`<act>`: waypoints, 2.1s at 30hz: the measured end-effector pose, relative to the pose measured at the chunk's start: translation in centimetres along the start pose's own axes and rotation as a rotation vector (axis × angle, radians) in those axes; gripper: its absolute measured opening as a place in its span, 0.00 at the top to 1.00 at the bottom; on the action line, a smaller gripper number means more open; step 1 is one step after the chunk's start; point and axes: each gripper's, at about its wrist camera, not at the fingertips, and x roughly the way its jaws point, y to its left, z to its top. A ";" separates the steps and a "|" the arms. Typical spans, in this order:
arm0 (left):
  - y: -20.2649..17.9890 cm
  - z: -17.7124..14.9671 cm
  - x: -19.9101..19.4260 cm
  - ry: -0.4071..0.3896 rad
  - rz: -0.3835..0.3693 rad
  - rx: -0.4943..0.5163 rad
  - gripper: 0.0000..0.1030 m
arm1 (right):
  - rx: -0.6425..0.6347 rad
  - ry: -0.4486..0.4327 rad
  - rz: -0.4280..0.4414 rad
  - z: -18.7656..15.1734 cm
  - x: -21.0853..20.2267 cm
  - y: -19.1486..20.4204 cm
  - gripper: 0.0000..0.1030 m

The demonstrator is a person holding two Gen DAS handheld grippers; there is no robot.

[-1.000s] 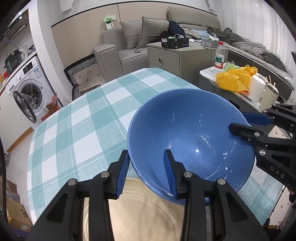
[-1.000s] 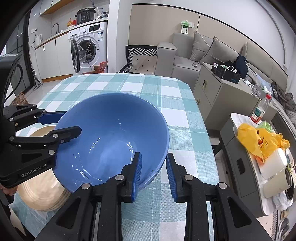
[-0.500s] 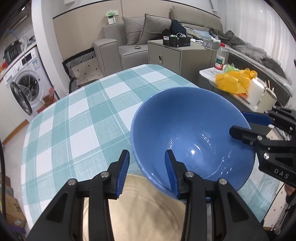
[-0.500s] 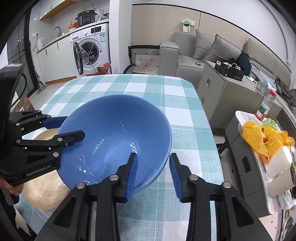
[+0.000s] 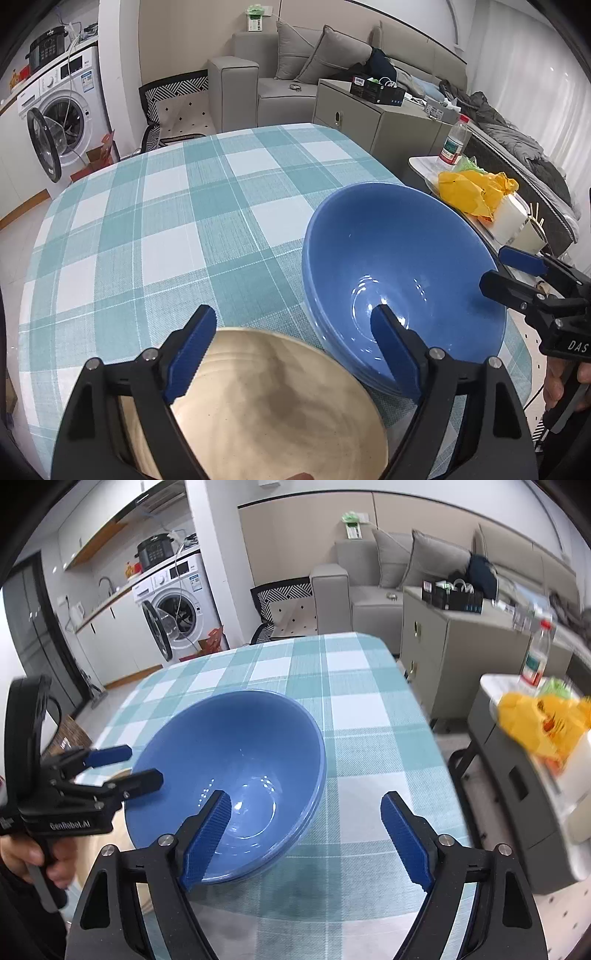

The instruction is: Organize plates and bowls

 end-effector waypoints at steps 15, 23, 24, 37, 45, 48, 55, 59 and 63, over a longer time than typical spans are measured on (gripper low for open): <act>1.2 -0.2 1.2 0.013 -0.083 -0.111 0.00 | 0.100 0.039 0.094 -0.7 2.4 -1.4 0.09; 0.3 -0.1 1.7 0.025 -0.091 -0.095 0.00 | 0.188 0.050 0.157 -0.9 3.4 -2.5 0.09; 0.2 -0.1 1.7 0.027 -0.090 -0.096 0.00 | 0.190 0.053 0.159 -0.9 3.5 -2.5 0.09; -0.4 -0.1 2.0 0.035 -0.125 -0.095 0.09 | 0.156 0.091 0.207 -1.0 4.3 -1.6 0.29; -0.4 -0.3 2.3 0.040 -0.155 -0.131 0.40 | 0.160 0.093 0.219 -1.0 4.3 -1.5 0.44; -0.4 -0.5 2.8 0.058 -0.168 -0.141 0.48 | 0.151 0.097 0.215 -1.1 4.3 -1.3 0.50; -1.3 -0.6 2.7 0.051 -0.156 -0.113 0.58 | 0.144 0.077 0.195 -1.0 3.8 -1.2 0.53; -1.4 -0.7 2.6 0.050 -0.141 -0.113 0.63 | 0.134 0.066 0.188 -1.0 3.3 -1.0 0.53; -1.4 -0.7 2.4 0.046 -0.123 -0.104 0.65 | 0.123 0.053 0.180 -1.0 3.0 -0.9 0.53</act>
